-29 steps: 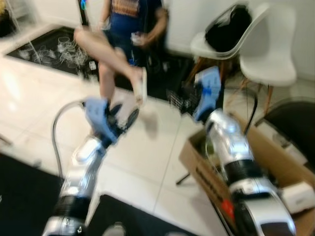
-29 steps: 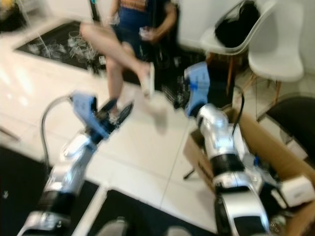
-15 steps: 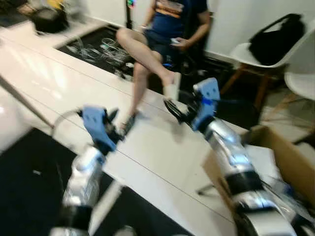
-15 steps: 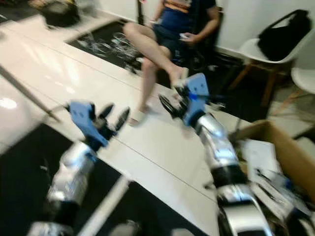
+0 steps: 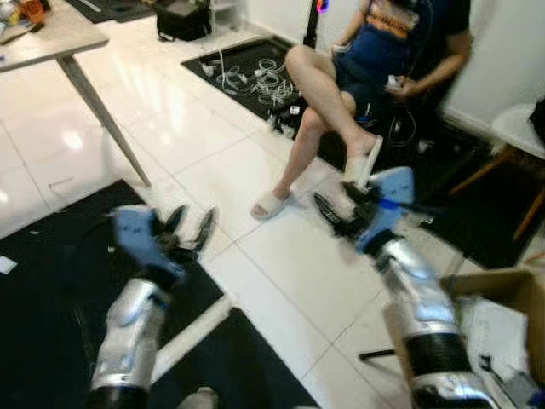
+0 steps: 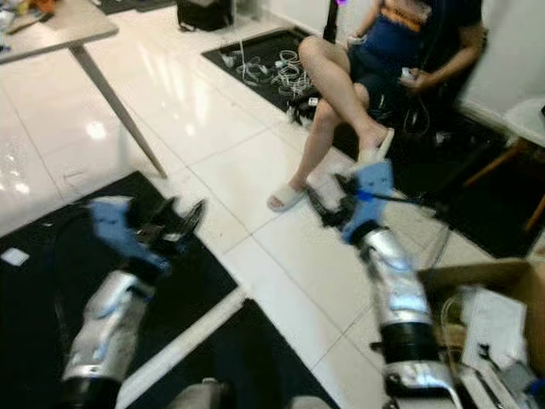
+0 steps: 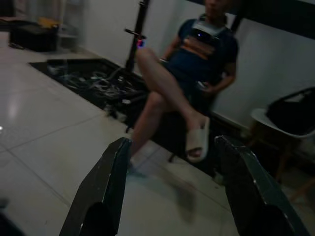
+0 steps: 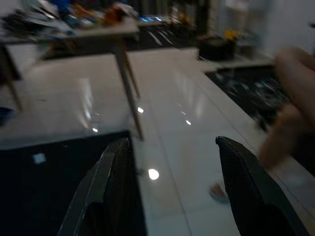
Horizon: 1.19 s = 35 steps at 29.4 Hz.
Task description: Picking trash to rubbish bin
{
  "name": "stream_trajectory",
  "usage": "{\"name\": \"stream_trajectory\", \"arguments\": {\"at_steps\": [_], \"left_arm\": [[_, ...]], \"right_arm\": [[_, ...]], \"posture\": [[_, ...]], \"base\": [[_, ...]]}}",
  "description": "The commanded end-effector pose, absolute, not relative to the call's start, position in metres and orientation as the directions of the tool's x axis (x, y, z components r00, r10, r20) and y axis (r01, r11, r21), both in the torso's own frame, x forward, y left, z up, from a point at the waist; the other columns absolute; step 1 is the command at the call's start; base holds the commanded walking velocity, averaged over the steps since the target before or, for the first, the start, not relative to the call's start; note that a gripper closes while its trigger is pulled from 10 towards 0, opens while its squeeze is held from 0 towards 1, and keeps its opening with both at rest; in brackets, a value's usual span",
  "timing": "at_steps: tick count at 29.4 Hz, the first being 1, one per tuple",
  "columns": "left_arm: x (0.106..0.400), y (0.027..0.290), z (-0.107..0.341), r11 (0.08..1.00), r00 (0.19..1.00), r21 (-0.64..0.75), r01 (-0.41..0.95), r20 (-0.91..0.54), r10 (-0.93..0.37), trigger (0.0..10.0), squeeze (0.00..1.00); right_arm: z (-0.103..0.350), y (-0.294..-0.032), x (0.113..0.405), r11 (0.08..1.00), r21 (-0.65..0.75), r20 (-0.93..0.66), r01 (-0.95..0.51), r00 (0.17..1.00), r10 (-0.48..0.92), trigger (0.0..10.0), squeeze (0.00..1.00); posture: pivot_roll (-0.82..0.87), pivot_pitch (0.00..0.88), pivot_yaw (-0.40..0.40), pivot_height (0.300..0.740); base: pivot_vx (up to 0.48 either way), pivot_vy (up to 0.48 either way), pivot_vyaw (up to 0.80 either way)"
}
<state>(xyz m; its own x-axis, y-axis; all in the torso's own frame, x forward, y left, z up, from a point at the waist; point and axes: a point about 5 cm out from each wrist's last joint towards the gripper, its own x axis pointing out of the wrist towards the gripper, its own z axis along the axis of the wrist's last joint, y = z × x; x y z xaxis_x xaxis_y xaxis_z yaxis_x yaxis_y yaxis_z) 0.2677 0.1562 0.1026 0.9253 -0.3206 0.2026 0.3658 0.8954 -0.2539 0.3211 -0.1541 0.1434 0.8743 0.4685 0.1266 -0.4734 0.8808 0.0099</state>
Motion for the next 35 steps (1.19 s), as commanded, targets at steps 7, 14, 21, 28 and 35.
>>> {"name": "stream_trajectory", "arguments": {"at_steps": [7, 14, 21, 28, 35], "left_arm": [[0.253, 0.151, 0.098, 0.896, 0.929, -0.264, 0.358, 0.201, -0.312, 10.0, 0.0], [0.254, 0.149, 0.099, 0.877, 0.91, -0.265, 0.4, 0.225, -0.347, 10.0, 0.0], [0.255, 0.148, 0.103, 0.878, 0.903, -0.238, 0.415, 0.227, -0.365, 10.0, 0.0], [0.26, 0.147, 0.104, 0.877, 0.904, -0.242, 0.416, 0.218, -0.369, 10.0, 0.0], [0.265, 0.146, 0.109, 0.873, 0.901, -0.244, 0.422, 0.218, -0.375, 10.0, 0.0]], "right_arm": [[0.143, -0.161, 0.314, 0.878, 0.011, 0.111, -0.478, 0.873, 0.474, 10.0, 0.0], [0.142, -0.161, 0.31, 0.865, 0.027, 0.108, -0.5, 0.862, 0.495, 10.0, 0.0], [0.146, -0.157, 0.311, 0.854, 0.025, 0.116, -0.52, 0.85, 0.514, 10.0, 0.0], [0.15, -0.155, 0.316, 0.843, 0.056, 0.121, -0.535, 0.842, 0.526, 10.0, 0.0], [0.15, -0.151, 0.312, 0.825, 0.043, 0.098, -0.563, 0.825, 0.557, 10.0, 0.0]], "posture": [[-0.09, 0.0, -0.058, 0.74], [-0.1, 0.0, -0.053, 0.74], [-0.09, 0.0, -0.05, 0.74], [-0.09, 0.0, -0.051, 0.74], [-0.12, 0.0, -0.041, 0.74]], "base": [[0.0, 0.0, 0.78], [0.0, 0.0, 0.77], [0.0, 0.0, 0.63], [0.0, 0.0, 0.0], [0.0, 0.0, 0.0]]}}
